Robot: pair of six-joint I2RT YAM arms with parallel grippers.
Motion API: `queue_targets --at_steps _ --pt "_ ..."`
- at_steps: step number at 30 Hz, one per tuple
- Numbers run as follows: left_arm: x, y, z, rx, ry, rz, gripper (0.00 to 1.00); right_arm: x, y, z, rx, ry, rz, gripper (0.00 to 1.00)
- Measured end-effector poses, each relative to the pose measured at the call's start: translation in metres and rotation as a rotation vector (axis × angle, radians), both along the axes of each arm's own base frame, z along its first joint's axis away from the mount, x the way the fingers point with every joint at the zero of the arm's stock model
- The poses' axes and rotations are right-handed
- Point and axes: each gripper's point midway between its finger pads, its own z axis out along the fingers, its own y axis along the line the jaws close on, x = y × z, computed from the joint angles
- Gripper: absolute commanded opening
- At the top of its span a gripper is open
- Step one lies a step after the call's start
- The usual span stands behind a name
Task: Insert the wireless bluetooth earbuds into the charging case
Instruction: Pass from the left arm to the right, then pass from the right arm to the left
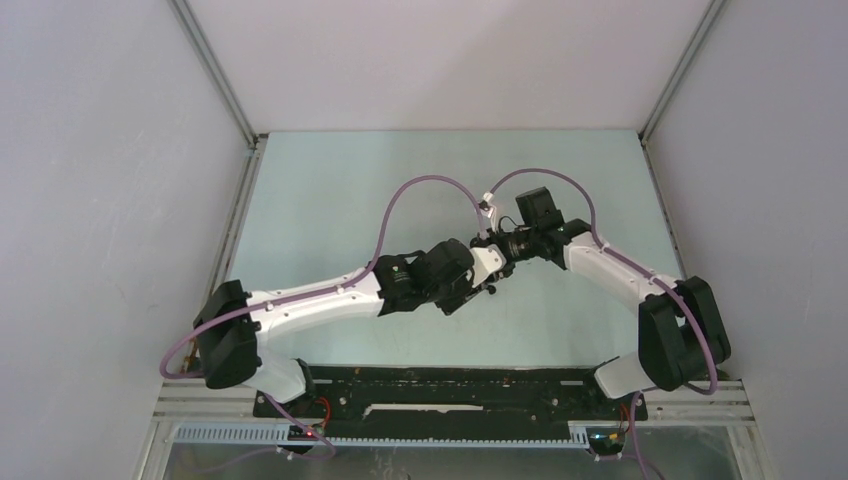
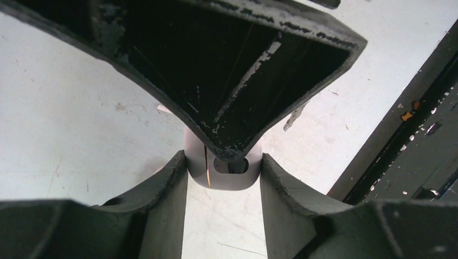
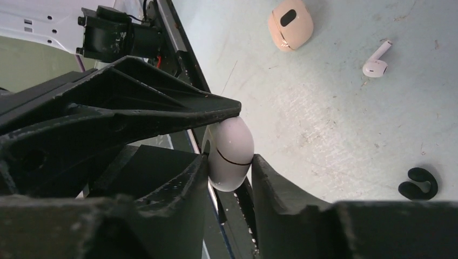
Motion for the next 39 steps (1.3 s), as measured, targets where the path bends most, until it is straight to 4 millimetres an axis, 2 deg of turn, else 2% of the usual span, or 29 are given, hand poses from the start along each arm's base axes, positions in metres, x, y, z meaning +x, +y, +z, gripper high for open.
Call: queue_targets --at_steps 2,3,5,6,8,10,14,18,20,21,23,26,29,33,35,39 --pt "-0.001 0.002 -0.002 0.01 0.005 0.002 0.06 -0.001 0.002 -0.001 0.001 0.011 0.007 0.31" --pt "-0.001 0.003 -0.003 0.014 0.007 0.005 0.07 -0.001 0.002 -0.003 0.003 0.022 0.01 0.26" --pt "-0.001 0.003 -0.004 0.018 0.01 0.006 0.1 -0.003 0.003 -0.004 0.01 0.041 0.02 0.1" --pt "-0.002 0.003 -0.005 0.019 0.011 0.006 0.14 -0.004 0.003 -0.004 0.013 0.046 0.023 0.07" --pt "-0.002 0.003 -0.005 0.021 0.009 0.007 0.33 -0.005 0.003 -0.004 0.018 0.044 0.031 0.0" --pt "-0.001 0.003 -0.004 0.02 0.005 0.015 0.62 -0.004 0.002 -0.003 0.024 0.038 0.036 0.0" --pt "0.001 0.0 0.0 -0.029 -0.015 0.03 0.83 -0.002 -0.007 0.001 0.046 0.029 0.037 0.0" --pt "-0.004 0.014 0.005 -0.155 -0.017 0.088 0.85 0.009 -0.025 0.017 0.089 -0.022 -0.006 0.0" --pt "-0.005 0.019 0.013 -0.269 0.001 0.119 0.85 0.015 -0.037 0.028 0.138 -0.072 -0.035 0.0" --pt "-0.004 0.021 0.023 -0.383 0.01 0.139 0.85 0.013 -0.045 0.037 0.185 -0.114 -0.042 0.0" --pt "-0.002 0.025 0.039 -0.576 0.025 0.169 0.84 0.017 -0.056 0.044 0.219 -0.155 -0.073 0.0" --pt "-0.001 0.029 0.059 -0.849 0.05 0.185 0.81 0.007 -0.063 0.053 0.274 -0.246 -0.075 0.0" --pt "-0.011 0.017 0.065 -0.98 0.111 0.136 0.82 -0.008 -0.06 0.068 0.325 -0.349 -0.034 0.0" --pt "-0.016 0.0 0.081 -1.11 0.164 0.073 0.81 -0.015 -0.052 0.088 0.372 -0.438 0.018 0.0" --pt "-0.019 -0.007 0.086 -1.184 0.19 0.037 0.79 -0.016 -0.05 0.092 0.383 -0.451 0.027 0.0" --pt "-0.023 -0.019 0.082 -1.269 0.266 -0.002 0.74 -0.015 -0.05 0.096 0.393 -0.45 0.026 0.0"
